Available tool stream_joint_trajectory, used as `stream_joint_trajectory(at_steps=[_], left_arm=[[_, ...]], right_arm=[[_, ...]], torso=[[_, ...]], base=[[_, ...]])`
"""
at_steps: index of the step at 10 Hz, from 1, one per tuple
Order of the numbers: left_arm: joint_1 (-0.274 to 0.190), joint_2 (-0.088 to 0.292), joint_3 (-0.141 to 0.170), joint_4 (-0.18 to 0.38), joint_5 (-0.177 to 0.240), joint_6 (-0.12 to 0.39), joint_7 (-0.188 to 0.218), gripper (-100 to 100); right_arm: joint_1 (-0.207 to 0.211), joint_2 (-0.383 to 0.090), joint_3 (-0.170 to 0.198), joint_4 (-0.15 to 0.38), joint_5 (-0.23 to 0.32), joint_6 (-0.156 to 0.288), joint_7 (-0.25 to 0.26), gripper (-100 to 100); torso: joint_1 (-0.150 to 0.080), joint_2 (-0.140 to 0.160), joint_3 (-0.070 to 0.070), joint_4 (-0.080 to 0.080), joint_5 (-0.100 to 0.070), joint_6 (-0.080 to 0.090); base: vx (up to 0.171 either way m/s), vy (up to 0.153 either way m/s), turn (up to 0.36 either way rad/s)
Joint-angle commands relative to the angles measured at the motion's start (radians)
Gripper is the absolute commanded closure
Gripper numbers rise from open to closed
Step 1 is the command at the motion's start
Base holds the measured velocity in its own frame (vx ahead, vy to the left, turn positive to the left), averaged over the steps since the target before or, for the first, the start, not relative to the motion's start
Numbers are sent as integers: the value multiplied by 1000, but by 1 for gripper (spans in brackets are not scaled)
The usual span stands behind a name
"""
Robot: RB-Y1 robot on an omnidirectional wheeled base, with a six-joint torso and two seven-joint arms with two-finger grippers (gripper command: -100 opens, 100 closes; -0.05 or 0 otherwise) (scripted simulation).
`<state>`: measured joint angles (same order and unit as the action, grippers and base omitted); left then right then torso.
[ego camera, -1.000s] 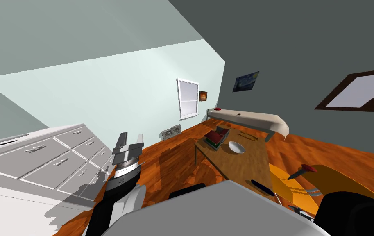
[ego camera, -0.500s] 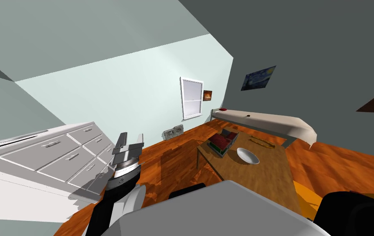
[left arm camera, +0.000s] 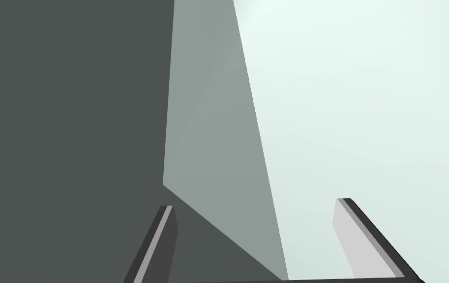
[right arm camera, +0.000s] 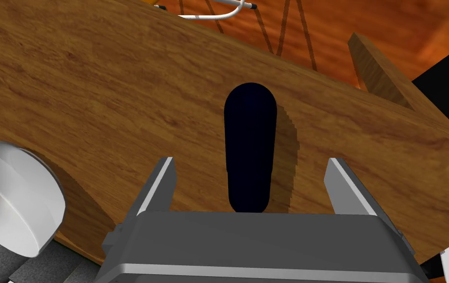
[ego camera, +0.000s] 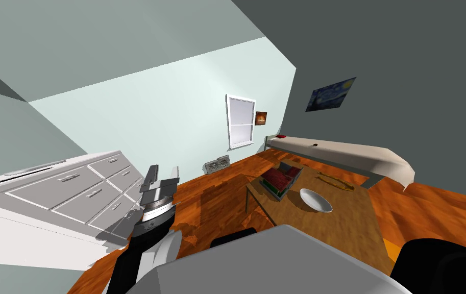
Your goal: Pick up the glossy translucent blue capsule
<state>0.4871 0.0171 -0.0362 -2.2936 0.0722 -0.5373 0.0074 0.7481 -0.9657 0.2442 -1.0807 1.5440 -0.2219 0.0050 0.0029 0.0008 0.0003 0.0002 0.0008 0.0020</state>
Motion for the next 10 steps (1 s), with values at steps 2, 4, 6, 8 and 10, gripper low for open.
stream_joint_trajectory(at_steps=[2, 4, 6, 8, 10], left_arm=[[0, 0, 0, 0, 0, 0, 0, 0], [0, 0, 0, 0, 0, 0, 0, 0], [0, 0, 0, 0, 0, 0, 0, 0], [0, 0, 0, 0, 0, 0, 0, 0], [0, 0, 0, 0, 0, 0, 0, 0]], right_arm=[[-21, 38, 19, 36, -6, 20, 20, -100], [-33, 55, 20, 55, -15, 21, 37, -100], [-34, 57, 20, 57, -16, 21, 43, 100], [-34, 56, 20, 57, -16, 22, 43, 100], [-34, 56, 20, 57, -16, 22, 43, 0]], torso=[[-2, 1, 0, 0, 0, 0], [-4, 1, 0, 0, -1, 0], [0, 1, 0, 0, 0, 0], [0, 1, 0, 0, -1, 0], [0, 1, 0, 0, 0, 0]], base=[[1, -56, 62], [4, -49, 48], [0, -3, -1], [0, 0, 0], [0, 0, 0]])
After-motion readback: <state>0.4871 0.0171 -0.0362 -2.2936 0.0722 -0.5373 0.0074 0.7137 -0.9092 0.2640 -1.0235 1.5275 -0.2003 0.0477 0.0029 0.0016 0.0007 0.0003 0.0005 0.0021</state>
